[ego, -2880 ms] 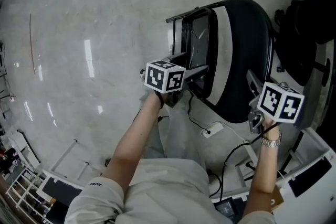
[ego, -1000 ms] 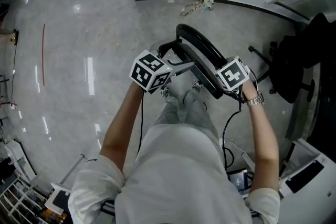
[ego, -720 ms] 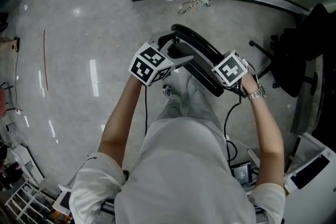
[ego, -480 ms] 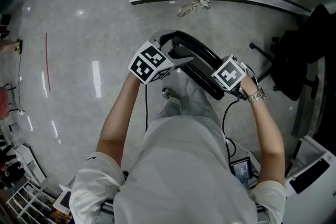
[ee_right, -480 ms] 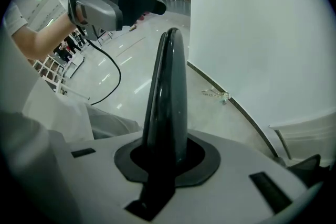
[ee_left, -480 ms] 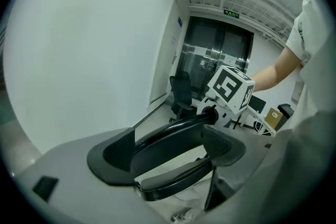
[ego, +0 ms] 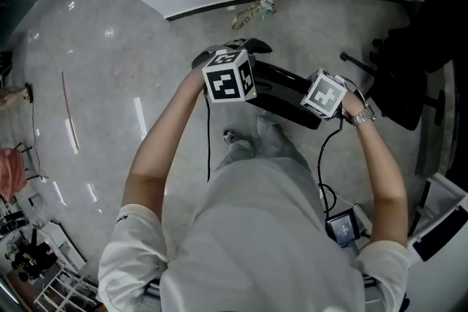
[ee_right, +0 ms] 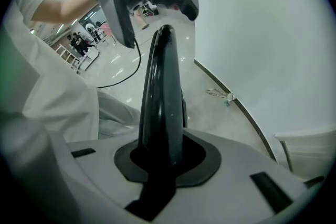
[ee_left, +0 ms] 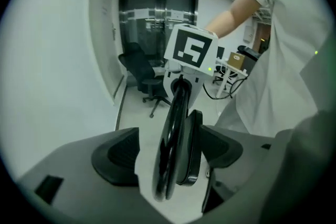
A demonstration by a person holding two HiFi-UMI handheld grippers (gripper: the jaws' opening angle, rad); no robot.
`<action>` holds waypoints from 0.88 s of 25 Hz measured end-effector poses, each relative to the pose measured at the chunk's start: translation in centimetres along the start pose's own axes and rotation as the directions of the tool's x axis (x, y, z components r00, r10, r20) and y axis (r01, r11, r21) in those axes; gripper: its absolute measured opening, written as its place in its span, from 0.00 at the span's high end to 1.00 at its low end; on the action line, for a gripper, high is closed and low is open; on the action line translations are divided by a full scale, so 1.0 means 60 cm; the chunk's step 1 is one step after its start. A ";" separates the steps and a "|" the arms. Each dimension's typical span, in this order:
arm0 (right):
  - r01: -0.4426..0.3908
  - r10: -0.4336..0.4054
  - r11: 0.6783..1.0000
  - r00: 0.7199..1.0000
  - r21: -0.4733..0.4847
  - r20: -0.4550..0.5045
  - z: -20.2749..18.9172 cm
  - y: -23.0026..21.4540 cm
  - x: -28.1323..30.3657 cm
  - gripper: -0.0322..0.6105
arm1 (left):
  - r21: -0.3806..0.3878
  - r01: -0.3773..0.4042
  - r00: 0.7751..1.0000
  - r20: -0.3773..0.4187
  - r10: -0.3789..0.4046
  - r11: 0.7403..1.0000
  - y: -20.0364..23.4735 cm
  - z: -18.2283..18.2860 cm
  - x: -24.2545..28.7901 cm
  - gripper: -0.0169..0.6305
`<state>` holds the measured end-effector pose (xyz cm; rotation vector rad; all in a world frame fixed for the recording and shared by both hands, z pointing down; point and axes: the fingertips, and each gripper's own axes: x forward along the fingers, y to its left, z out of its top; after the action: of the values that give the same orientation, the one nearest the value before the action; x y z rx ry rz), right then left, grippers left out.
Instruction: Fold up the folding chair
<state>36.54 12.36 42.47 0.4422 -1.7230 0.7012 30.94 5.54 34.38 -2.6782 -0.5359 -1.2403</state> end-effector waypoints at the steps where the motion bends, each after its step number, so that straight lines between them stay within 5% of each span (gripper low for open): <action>1: -0.001 0.001 1.000 1.000 -0.012 0.001 -0.004 -0.009 -0.007 0.86 | 0.031 0.034 0.999 -0.026 -0.033 0.999 0.005 0.007 0.019 0.44; 4: -0.007 0.007 1.000 1.000 -0.019 0.013 -0.014 -0.048 -0.009 0.86 | 0.087 0.114 0.991 -0.087 -0.106 0.990 0.020 0.029 0.087 0.60; 7: -0.020 0.021 0.999 0.999 -0.026 0.027 -0.012 -0.076 -0.012 0.86 | 0.151 0.109 0.984 -0.160 -0.085 0.982 0.041 0.034 0.129 0.70; 13: -0.030 0.030 0.999 0.999 -0.034 0.015 0.019 -0.080 -0.042 0.86 | 0.098 0.245 0.952 -0.212 -0.220 0.965 0.038 0.025 0.117 0.78; 17: -0.047 0.047 0.998 0.999 -0.036 0.020 0.019 -0.092 -0.046 0.86 | 0.148 0.267 0.904 -0.381 -0.195 0.952 0.046 -0.004 0.140 0.83; 22: -0.106 0.107 0.994 0.994 -0.038 0.012 -0.008 -0.113 -0.010 0.86 | 0.076 0.301 0.881 -0.404 -0.247 0.951 0.052 -0.019 0.186 0.85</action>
<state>41.28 7.53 43.46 0.3321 -1.7797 0.7429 37.95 5.23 43.67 -2.2072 -0.9200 -1.6906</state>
